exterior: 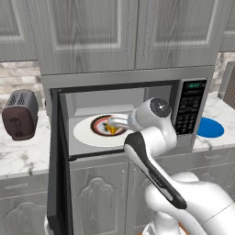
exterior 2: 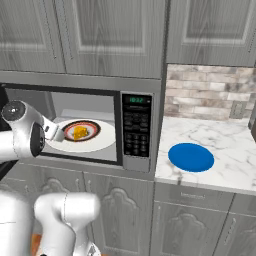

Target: Pick the cheese from the counter and place it in the microwave.

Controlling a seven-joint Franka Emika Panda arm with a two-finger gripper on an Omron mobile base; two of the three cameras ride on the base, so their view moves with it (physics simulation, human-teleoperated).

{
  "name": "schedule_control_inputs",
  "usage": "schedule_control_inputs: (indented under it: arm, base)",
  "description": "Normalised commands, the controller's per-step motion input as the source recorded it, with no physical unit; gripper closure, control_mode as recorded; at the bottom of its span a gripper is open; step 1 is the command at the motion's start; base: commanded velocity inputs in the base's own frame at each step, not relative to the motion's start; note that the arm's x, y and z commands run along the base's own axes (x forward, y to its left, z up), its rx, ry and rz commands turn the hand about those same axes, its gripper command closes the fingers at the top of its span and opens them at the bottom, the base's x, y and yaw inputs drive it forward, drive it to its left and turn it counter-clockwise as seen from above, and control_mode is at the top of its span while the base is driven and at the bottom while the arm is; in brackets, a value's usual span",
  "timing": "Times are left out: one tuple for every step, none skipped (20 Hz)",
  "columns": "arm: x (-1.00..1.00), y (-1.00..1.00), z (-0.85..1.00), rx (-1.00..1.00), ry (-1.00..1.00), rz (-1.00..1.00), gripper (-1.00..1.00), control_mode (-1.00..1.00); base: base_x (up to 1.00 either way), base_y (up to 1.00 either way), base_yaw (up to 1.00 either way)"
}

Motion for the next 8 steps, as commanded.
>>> schedule_control_inputs:
  arm:
    - [-1.00,-0.16,0.58,0.00,0.33,0.00,-1.00,-1.00]
    - [-1.00,-0.21,0.32,0.00,0.22,0.00,-1.00,-1.00]
    - [-1.00,-0.16,0.20,0.00,0.13,0.00,-1.00,-1.00]
    - [-1.00,-0.16,0.16,0.00,0.13,0.00,-1.00,-1.00]
    - [-1.00,-0.16,0.15,0.00,0.13,0.00,-1.00,-1.00]
    - [-1.00,-0.19,0.14,0.00,0.11,0.00,-1.00,-1.00]
    - [-1.00,-0.19,0.14,0.00,0.11,0.00,-1.00,-1.00]
    - [-1.00,-0.20,0.13,0.00,0.09,0.00,-1.00,-1.00]
  base:
    - [0.00,0.00,0.00]
    - [0.00,0.00,0.00]
    - [0.00,0.00,0.00]
    - [0.00,0.00,0.00]
    - [0.00,0.00,0.00]
    - [0.00,0.00,0.00]
    - [0.00,0.00,0.00]
    - [0.00,0.00,0.00]
